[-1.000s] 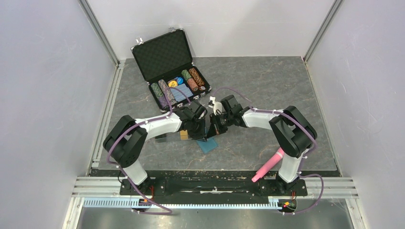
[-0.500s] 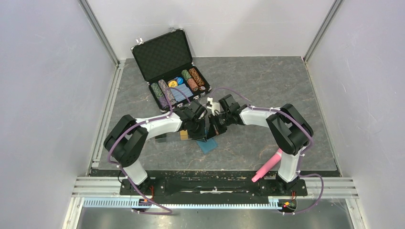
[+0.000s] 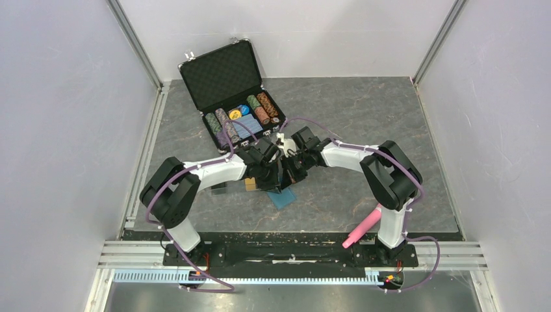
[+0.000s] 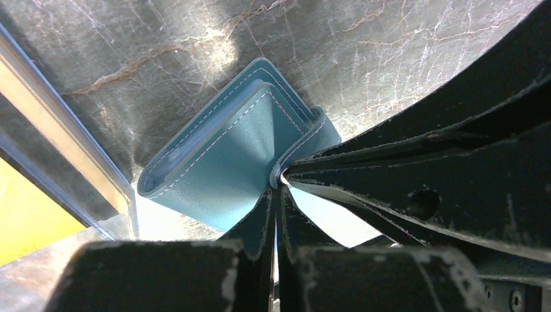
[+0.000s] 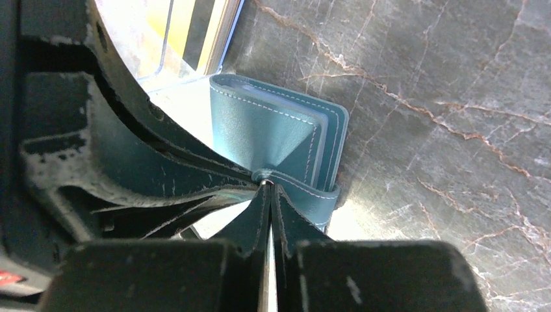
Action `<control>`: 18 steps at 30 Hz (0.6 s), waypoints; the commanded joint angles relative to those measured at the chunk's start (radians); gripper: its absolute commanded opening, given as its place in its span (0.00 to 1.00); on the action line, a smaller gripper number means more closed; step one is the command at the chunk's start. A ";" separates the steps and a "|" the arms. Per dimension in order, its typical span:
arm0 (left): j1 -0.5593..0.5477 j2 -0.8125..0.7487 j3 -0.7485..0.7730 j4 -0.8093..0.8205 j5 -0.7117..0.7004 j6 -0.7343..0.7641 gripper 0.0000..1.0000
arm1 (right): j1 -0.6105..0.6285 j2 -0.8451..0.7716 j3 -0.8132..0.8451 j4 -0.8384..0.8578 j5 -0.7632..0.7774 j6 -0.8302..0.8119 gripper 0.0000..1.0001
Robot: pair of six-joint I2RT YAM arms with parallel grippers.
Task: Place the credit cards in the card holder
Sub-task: Close the card holder at the center of the board.
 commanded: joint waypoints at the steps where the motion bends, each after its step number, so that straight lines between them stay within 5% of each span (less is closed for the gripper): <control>1: -0.009 -0.045 -0.023 0.037 -0.036 0.004 0.02 | 0.018 -0.024 -0.063 0.065 0.061 -0.003 0.02; 18: -0.007 -0.069 0.026 -0.030 -0.049 0.011 0.02 | -0.036 -0.120 -0.116 0.208 -0.034 0.091 0.09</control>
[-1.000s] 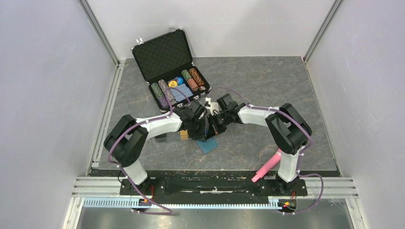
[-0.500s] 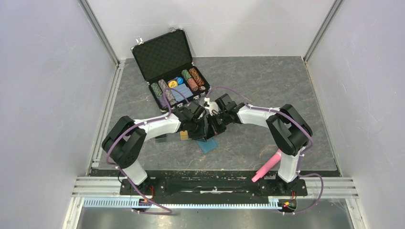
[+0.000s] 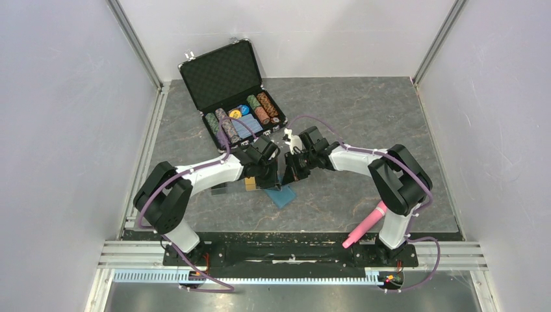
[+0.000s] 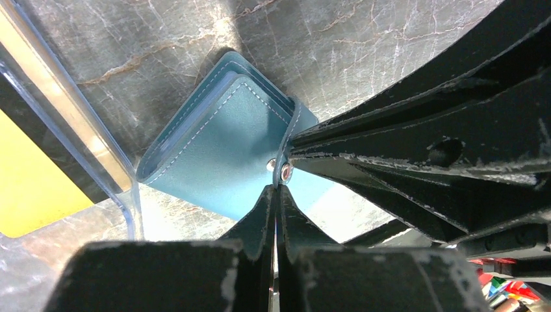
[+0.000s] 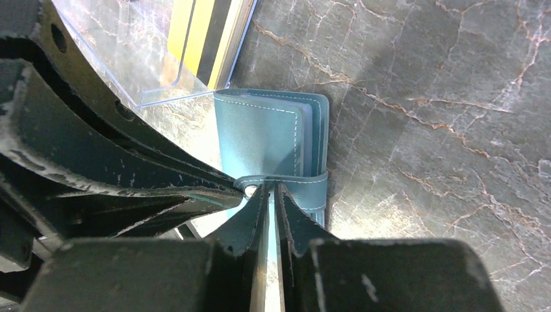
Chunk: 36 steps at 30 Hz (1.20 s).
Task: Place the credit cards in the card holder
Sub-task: Close the card holder at the center of the board.
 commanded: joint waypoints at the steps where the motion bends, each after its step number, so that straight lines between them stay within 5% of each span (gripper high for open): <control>1: -0.001 0.005 0.016 -0.007 -0.010 0.009 0.02 | 0.003 -0.027 -0.009 0.050 -0.026 0.009 0.09; 25: -0.001 0.088 0.000 0.040 0.038 0.008 0.02 | 0.027 0.052 -0.023 0.057 -0.069 -0.005 0.08; 36: -0.001 0.088 -0.031 0.031 0.013 -0.004 0.02 | 0.100 0.164 0.057 -0.237 0.152 -0.190 0.05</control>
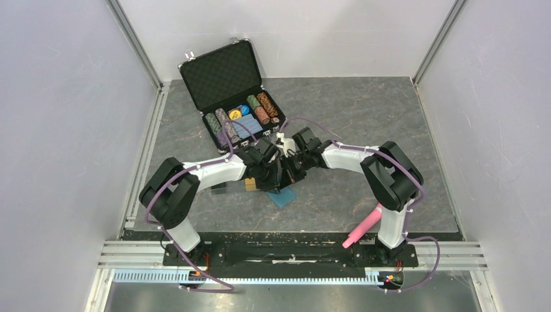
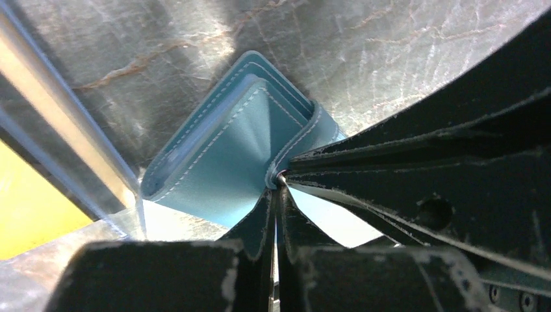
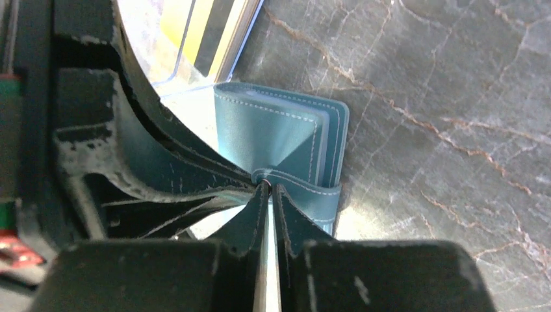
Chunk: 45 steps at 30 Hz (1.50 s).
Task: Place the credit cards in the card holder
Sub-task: Close the card holder at the center of the board.
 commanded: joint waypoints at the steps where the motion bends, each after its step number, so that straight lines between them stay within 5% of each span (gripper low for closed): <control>1: -0.004 0.031 -0.026 0.019 -0.016 -0.007 0.02 | 0.075 0.111 0.006 -0.201 0.192 -0.132 0.04; 10: -0.004 0.013 -0.038 0.037 -0.015 -0.012 0.02 | 0.077 0.117 0.037 -0.256 0.265 -0.142 0.03; 23: -0.006 -0.069 -0.056 0.084 -0.006 -0.009 0.02 | 0.013 -0.090 0.019 -0.049 0.068 -0.011 0.19; 45: -0.027 -0.074 -0.050 0.125 0.025 -0.003 0.02 | 0.011 -0.101 -0.021 0.012 0.028 0.026 0.18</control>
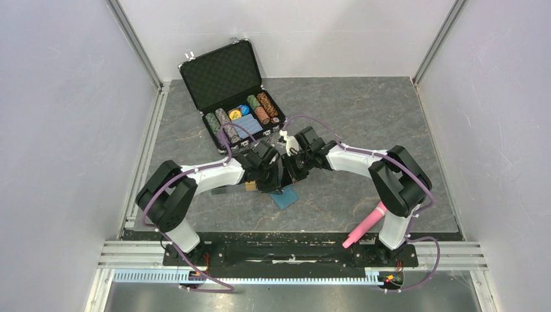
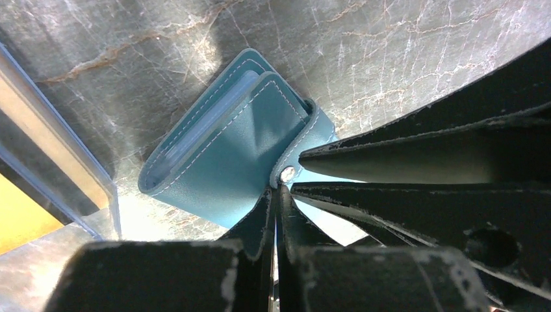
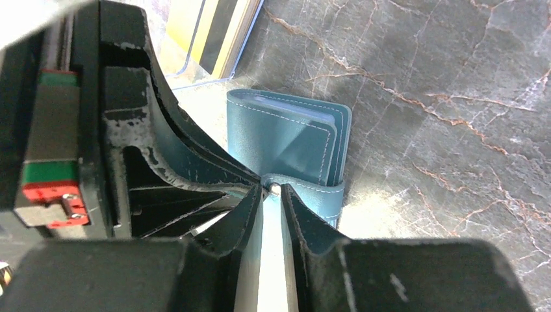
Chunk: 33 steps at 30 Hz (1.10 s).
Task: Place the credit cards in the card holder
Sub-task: Close the card holder at the center of the board.
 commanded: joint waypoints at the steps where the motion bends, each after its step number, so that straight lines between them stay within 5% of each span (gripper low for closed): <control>1: -0.017 -0.043 0.004 0.049 0.016 0.035 0.02 | 0.001 -0.030 -0.012 0.035 -0.026 0.005 0.18; 33: -0.023 0.017 0.002 -0.006 -0.006 0.023 0.02 | 0.009 0.033 -0.045 0.031 -0.056 -0.019 0.18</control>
